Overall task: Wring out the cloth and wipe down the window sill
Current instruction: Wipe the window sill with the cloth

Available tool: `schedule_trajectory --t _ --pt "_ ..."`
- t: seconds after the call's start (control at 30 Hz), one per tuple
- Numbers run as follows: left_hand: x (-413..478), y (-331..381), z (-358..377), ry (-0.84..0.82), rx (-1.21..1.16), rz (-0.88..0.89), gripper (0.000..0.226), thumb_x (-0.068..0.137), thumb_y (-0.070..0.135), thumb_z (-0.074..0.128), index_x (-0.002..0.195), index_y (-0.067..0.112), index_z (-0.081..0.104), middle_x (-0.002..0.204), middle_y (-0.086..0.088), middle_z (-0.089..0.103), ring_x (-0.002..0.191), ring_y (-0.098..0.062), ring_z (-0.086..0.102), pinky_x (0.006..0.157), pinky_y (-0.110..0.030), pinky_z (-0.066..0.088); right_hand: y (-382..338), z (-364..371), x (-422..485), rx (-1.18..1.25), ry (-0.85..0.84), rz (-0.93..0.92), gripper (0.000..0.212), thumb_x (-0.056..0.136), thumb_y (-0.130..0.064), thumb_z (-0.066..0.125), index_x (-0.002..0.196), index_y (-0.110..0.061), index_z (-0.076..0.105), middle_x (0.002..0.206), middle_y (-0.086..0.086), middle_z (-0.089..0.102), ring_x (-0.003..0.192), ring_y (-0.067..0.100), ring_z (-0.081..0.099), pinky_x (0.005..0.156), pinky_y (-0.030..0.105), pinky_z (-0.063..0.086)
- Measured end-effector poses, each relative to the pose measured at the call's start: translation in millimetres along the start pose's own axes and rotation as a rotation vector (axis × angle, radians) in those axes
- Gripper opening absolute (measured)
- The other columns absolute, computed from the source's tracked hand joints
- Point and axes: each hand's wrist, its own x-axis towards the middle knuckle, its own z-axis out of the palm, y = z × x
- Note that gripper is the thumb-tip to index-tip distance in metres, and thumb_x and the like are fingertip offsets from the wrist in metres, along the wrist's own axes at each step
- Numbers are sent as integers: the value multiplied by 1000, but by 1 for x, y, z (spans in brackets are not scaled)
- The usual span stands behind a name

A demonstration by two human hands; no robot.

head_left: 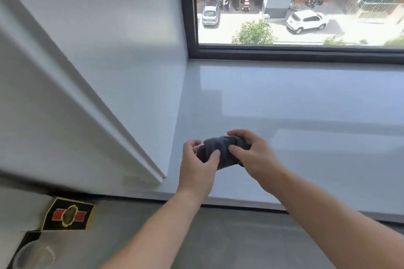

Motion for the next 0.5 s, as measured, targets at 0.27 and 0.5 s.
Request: schedule_trajectory --t 0.27,0.5 --pt "88 19 59 94 14 -120 41 76 42 78 95 26 45 99 7 57 84 -1 58 62 -17 39 0 -44 87 46 1 65 27 88 -15 65 104 -37 65 99 -4 70 71 10 67 53 18 50" --pt "184 33 77 179 4 -110 24 81 40 75 93 30 56 100 12 64 85 8 59 68 -15 42 -17 -46 191 -7 -44 52 23 92 -21 63 108 -37 63 105 -7 69 70 0 67 49 9 47"
